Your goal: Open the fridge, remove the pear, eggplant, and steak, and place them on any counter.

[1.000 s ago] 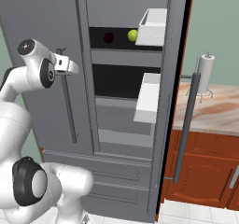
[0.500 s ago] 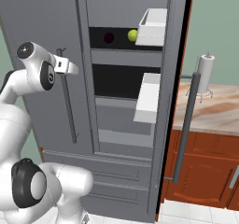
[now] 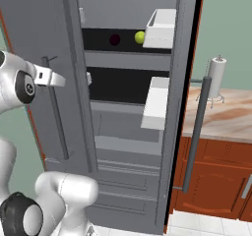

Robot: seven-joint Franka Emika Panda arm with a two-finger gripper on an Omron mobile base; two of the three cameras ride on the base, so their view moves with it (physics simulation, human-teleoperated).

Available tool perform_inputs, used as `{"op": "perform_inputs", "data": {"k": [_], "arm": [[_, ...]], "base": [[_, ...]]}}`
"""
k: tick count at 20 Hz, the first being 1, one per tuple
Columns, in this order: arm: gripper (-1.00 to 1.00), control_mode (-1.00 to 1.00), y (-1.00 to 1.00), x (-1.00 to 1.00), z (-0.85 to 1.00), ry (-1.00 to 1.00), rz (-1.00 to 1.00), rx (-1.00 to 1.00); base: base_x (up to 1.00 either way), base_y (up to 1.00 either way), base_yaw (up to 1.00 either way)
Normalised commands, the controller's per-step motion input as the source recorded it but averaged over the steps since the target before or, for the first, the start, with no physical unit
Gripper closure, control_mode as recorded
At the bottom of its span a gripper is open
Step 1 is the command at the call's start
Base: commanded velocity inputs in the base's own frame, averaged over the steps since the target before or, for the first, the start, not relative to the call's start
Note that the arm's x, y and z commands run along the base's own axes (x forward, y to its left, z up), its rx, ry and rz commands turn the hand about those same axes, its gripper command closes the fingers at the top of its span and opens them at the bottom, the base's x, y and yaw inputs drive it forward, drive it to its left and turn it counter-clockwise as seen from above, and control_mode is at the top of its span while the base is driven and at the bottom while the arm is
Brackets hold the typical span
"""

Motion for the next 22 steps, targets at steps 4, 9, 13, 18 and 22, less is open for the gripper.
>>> {"op": "perform_inputs", "data": {"k": [4,9,13,18,22], "arm": [[1.0,-1.0,0.99,-1.0,-0.01,-0.15,-0.2,-0.09],[-1.0,-1.0,0.99,-0.99,-0.11,-0.09,-0.37,-0.03],[-1.0,-1.0,0.16,-0.65,0.0,0.1,-0.45,0.0],[-1.0,-1.0,0.0,-0.64,0.09,0.03,-0.37,0.0],[-1.0,-1.0,-0.14,-0.96,0.48,-0.15,-0.12,0.0]], "base": [[0.0,0.0,0.0],[0.0,0.0,0.0],[0.0,0.0,0.0],[0.0,0.0,0.0],[0.0,0.0,0.0]]}}
